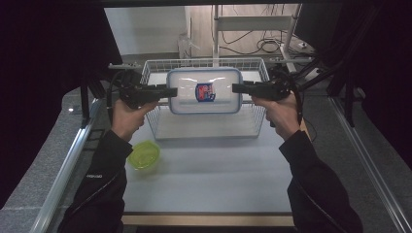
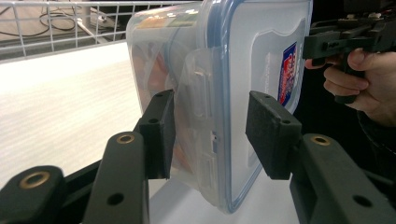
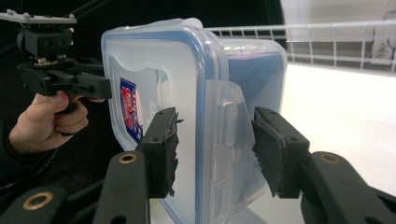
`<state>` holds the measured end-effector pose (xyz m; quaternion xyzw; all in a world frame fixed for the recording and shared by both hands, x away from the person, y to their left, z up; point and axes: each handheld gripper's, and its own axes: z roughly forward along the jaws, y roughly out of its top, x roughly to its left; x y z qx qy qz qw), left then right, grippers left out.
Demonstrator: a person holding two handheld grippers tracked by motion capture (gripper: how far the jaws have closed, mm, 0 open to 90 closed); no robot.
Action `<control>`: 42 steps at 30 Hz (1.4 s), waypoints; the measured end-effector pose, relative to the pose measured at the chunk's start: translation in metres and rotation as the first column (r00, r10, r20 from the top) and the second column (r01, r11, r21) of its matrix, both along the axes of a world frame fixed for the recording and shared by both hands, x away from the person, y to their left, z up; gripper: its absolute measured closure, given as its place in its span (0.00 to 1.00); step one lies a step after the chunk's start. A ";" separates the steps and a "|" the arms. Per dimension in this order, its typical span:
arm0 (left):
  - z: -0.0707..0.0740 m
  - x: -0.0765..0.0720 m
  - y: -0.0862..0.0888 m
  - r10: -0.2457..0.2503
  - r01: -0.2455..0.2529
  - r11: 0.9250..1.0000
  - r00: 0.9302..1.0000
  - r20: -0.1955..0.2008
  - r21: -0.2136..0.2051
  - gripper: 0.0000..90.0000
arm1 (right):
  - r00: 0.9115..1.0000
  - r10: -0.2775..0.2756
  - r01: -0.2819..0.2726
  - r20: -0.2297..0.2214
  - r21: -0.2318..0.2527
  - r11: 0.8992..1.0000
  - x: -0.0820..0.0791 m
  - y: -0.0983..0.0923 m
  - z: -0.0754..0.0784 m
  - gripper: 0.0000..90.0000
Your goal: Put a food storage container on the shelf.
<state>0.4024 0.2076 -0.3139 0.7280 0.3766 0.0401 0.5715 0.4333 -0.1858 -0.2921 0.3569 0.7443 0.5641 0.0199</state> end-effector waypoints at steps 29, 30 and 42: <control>-0.004 0.043 0.003 0.060 -0.061 0.998 0.998 -0.033 -0.026 0.58 | 0.997 -0.048 0.053 -0.057 0.074 0.996 0.052 0.005 -0.010 0.56; -0.005 0.043 0.003 0.056 -0.057 0.998 0.998 -0.031 -0.031 0.58 | 0.997 -0.048 0.052 -0.059 0.075 0.996 0.052 0.005 -0.010 0.56; -0.013 0.043 0.005 0.062 -0.061 0.997 0.998 0.011 -0.054 0.57 | 0.996 -0.079 0.082 -0.036 0.089 0.993 0.054 0.008 -0.016 0.53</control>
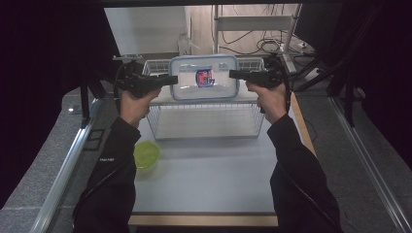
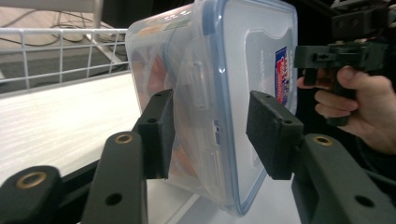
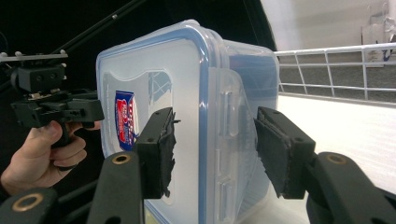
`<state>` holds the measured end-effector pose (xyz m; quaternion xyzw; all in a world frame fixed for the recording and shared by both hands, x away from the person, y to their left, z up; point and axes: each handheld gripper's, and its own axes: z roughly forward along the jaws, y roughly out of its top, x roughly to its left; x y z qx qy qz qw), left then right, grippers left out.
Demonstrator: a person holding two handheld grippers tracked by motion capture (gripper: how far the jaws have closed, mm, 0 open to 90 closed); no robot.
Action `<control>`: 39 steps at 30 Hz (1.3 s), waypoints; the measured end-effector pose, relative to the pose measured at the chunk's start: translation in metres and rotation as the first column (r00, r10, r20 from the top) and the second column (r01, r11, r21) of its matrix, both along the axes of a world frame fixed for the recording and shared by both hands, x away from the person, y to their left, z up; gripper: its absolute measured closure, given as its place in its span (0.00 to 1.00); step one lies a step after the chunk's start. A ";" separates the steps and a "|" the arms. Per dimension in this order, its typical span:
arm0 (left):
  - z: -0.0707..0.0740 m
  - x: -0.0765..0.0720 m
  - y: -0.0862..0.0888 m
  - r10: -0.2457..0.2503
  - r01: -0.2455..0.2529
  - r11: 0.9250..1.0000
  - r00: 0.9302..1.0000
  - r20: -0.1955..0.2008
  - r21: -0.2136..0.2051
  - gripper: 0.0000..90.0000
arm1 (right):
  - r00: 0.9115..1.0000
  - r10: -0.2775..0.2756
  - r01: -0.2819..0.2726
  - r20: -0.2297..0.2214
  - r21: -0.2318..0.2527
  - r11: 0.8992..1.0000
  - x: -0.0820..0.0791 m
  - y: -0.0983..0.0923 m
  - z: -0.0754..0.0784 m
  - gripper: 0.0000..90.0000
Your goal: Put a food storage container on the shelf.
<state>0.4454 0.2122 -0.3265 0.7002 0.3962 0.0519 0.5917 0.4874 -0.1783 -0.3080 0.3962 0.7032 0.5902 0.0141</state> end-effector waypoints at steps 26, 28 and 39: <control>-0.009 -0.001 -0.011 0.101 -0.103 0.993 0.994 0.030 0.052 0.50 | 0.994 -0.104 0.106 0.028 -0.082 0.991 0.004 0.009 -0.003 0.48; -0.008 -0.002 -0.011 0.099 -0.100 0.994 0.994 0.039 0.031 0.47 | 0.993 -0.107 0.112 0.042 -0.113 0.987 0.003 0.011 -0.004 0.48; -0.005 -0.018 -0.013 0.111 -0.123 0.986 0.988 0.109 0.109 0.42 | 0.985 -0.106 0.131 0.133 -0.199 0.971 -0.012 0.016 0.002 0.54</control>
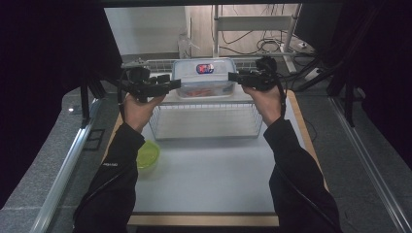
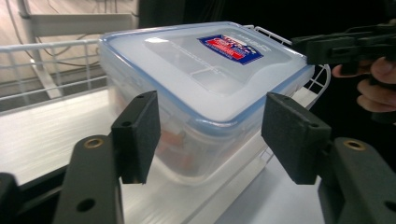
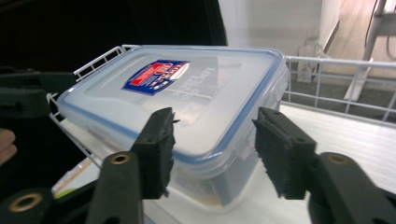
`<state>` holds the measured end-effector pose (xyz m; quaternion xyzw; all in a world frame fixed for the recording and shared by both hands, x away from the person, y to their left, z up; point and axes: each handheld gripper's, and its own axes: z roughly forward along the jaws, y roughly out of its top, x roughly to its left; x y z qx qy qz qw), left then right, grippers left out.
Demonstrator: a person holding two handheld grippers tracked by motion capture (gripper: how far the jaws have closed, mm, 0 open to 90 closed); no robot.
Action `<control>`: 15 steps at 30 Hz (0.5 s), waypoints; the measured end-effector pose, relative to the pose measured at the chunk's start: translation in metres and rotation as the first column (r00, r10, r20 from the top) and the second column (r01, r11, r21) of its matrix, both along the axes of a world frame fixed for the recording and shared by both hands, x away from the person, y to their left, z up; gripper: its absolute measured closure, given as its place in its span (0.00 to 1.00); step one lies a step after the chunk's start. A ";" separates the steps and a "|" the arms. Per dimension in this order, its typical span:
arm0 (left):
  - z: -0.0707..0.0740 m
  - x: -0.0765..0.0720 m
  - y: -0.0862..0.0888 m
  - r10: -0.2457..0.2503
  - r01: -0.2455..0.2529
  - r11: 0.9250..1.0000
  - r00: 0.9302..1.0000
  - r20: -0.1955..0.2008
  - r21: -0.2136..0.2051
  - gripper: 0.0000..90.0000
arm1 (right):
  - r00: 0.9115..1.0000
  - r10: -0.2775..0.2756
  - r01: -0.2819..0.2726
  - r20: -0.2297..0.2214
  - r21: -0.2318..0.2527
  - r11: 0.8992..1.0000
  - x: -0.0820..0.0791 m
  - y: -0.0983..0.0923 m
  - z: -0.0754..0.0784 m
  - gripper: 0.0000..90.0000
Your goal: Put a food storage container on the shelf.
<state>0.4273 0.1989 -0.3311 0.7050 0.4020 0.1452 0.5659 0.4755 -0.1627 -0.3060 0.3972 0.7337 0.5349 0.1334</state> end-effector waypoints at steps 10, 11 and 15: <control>-0.015 -0.026 -0.011 -0.027 0.025 0.994 0.999 0.026 0.102 0.81 | 0.997 0.065 -0.064 0.032 -0.036 0.997 -0.026 -0.003 -0.012 0.97; -0.016 -0.026 -0.014 -0.028 0.025 0.992 0.999 0.029 0.122 0.87 | 0.996 0.081 -0.079 0.029 -0.053 0.995 -0.026 0.001 -0.017 0.97; -0.019 -0.021 -0.020 -0.019 0.016 0.989 1.000 0.024 0.145 0.91 | 0.996 0.085 -0.084 0.023 -0.068 0.994 -0.024 0.004 -0.023 0.99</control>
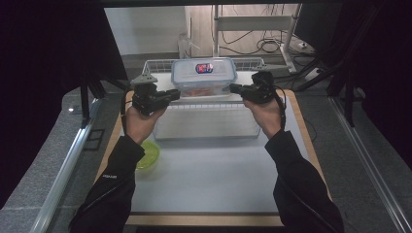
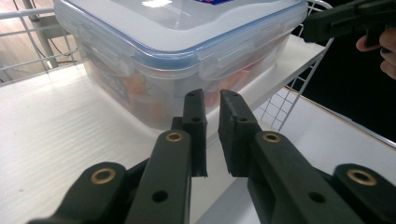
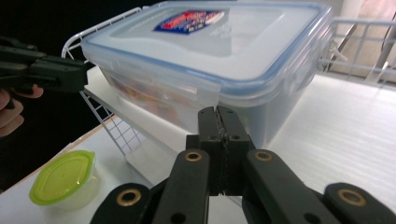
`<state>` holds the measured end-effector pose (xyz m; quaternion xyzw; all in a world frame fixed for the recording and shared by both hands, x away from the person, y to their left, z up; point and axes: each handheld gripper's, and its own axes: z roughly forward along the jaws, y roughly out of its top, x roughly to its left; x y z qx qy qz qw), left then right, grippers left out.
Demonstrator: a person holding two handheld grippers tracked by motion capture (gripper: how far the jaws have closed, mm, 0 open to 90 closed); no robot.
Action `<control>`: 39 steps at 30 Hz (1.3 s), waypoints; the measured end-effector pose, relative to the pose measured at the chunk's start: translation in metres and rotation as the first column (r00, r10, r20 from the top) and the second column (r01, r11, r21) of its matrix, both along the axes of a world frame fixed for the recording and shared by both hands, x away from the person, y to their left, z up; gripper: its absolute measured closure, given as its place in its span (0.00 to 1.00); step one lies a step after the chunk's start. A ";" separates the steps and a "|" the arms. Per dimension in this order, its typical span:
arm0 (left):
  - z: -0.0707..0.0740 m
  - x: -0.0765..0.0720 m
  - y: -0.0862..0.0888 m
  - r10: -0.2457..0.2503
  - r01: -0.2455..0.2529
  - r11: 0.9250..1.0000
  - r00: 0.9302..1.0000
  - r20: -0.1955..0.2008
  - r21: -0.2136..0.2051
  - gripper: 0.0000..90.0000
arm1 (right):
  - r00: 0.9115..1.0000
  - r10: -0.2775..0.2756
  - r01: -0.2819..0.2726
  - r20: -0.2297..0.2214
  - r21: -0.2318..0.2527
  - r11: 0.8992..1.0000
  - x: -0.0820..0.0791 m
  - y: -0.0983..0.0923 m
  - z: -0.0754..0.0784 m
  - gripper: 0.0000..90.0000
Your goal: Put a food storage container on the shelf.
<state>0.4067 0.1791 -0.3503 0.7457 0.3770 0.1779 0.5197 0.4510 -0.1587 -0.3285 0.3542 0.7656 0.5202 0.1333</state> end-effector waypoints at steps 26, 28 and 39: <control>-0.012 0.028 0.003 0.100 -0.103 0.994 0.992 -0.076 -0.040 0.90 | 1.000 -0.023 0.023 0.006 -0.048 0.999 0.017 0.012 -0.014 0.99; -0.012 0.026 0.002 0.091 -0.093 0.995 0.994 -0.065 -0.034 0.90 | 1.000 -0.022 0.022 0.002 -0.045 0.999 0.016 0.012 -0.014 0.98; -0.009 0.000 -0.004 0.015 -0.015 1.000 1.000 -0.022 -0.019 0.71 | 0.999 0.017 -0.016 0.027 -0.042 0.999 -0.004 0.013 -0.012 0.73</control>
